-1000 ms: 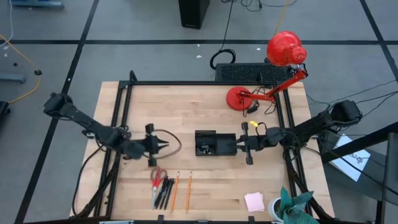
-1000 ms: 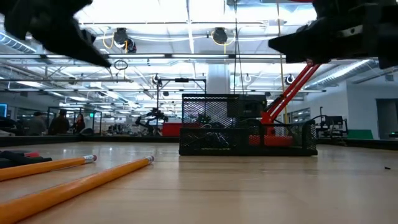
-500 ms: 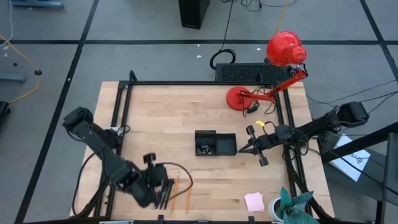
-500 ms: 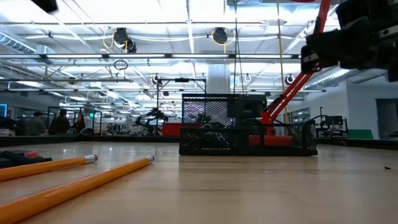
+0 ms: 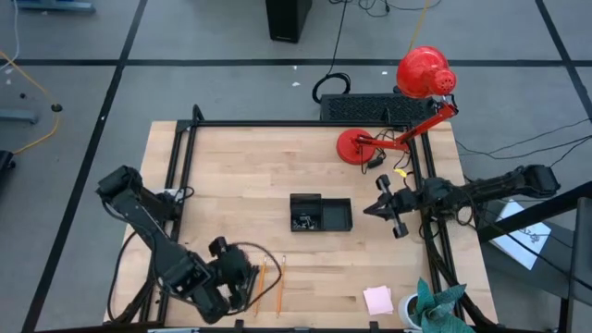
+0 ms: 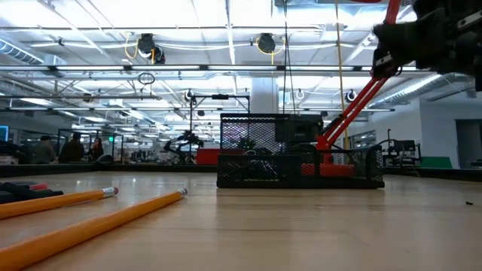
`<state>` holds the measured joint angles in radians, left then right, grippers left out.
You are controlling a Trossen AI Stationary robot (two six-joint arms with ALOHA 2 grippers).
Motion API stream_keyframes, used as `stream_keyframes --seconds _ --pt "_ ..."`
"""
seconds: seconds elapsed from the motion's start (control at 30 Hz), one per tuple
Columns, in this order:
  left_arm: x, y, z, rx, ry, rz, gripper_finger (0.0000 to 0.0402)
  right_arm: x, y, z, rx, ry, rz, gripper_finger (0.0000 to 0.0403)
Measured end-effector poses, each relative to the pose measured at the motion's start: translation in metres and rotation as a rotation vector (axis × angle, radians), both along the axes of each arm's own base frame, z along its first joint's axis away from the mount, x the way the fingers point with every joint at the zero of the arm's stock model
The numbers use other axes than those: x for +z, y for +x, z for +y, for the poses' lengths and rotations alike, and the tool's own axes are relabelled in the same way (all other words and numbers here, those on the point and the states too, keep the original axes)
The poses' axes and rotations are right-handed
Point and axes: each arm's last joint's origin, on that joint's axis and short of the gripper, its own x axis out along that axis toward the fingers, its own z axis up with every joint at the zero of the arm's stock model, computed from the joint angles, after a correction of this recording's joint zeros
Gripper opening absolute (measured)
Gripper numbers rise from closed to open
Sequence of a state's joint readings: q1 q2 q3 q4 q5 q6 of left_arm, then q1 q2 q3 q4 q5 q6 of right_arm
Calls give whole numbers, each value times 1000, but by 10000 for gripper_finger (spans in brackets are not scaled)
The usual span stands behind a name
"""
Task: Pick and place office supplies into organizer
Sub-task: Put the left orange pencil into the desk organizer
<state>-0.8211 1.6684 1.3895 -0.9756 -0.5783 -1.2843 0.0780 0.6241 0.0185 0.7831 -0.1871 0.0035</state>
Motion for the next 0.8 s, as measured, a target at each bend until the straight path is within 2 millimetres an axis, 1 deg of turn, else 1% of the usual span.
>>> stream_keyframes --seconds 0.07,0.13,0.2,0.27,0.37,0.43,0.5,0.67,0.8 --pt "-5 8 2 68 -108 41 46 4 -4 0 -4 -18 -35 0" --pt "-15 19 -1 102 -189 79 46 7 -7 -1 -8 -37 -64 0" --pt "-27 30 -1 129 -248 124 44 7 -9 -1 -9 -44 -69 0" --pt "-40 43 0 188 -332 190 33 6 -9 -1 -10 -51 -59 0" --pt "-66 58 11 283 -378 331 8 3 -9 -1 -12 -66 -23 0" --pt "-76 68 20 312 -388 379 7 1 -8 -1 -12 -68 -7 0" --pt "-82 76 30 322 -389 405 17 1 -8 -1 -12 -69 -5 0" --pt "-81 95 55 365 -429 370 47 1 -8 -1 -15 -87 -11 0" --pt "-81 103 67 383 -467 364 81 1 -8 -1 -21 -123 -21 0"
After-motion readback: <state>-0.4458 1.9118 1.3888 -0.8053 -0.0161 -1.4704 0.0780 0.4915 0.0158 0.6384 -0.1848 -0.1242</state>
